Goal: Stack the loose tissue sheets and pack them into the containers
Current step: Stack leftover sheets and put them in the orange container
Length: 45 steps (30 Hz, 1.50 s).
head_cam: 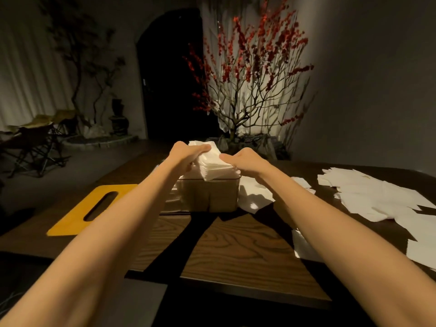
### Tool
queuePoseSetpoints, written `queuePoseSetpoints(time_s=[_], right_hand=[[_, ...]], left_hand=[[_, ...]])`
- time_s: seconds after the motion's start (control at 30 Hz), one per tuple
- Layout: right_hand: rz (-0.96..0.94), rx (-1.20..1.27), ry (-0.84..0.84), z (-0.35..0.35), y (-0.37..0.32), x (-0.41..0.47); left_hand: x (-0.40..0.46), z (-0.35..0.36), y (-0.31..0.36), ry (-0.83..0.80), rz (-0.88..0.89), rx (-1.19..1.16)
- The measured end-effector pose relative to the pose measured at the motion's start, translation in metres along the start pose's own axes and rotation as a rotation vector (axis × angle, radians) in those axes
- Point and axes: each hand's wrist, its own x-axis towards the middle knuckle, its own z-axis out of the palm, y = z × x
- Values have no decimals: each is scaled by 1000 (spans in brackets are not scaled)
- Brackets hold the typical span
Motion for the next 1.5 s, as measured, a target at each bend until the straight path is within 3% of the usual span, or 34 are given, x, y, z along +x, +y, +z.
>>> queuePoseSetpoints(time_s=[0.13, 0.37, 0.63, 0.77, 0.87, 1.0, 1.1, 1.17, 1.23, 1.37, 1.5], right_hand=[[-73, -116, -68, 17, -15, 13], [-194, -229, -205, 44, -33, 40], [-116, -317, -148, 76, -29, 73], [-77, -347, -143, 84, -21, 82], [-68, -337, -124, 86, -19, 81], [-73, -341, -119, 85, -19, 80], [-86, -353, -114, 84, -18, 85], [-80, -360, -125, 84, -17, 87], [-56, -355, -120, 86, -17, 85], [-53, -418, -64, 88, -18, 79], [-113, -524, -69, 90, -14, 75]], left_hand=[[13, -19, -9, -31, -45, 2], [29, -48, -15, -31, -6, 252], [48, -55, -31, 21, 75, 501], [49, -49, -41, 135, 82, 715], [44, -39, -46, 137, 154, 916], [48, -37, -51, 214, 286, 980], [47, -45, -39, 21, 404, 874], [45, -46, -34, -235, 350, 834], [43, -42, -37, -386, 244, 910], [40, -34, -45, -422, 213, 1067], [36, -28, -39, -460, 120, 1070]])
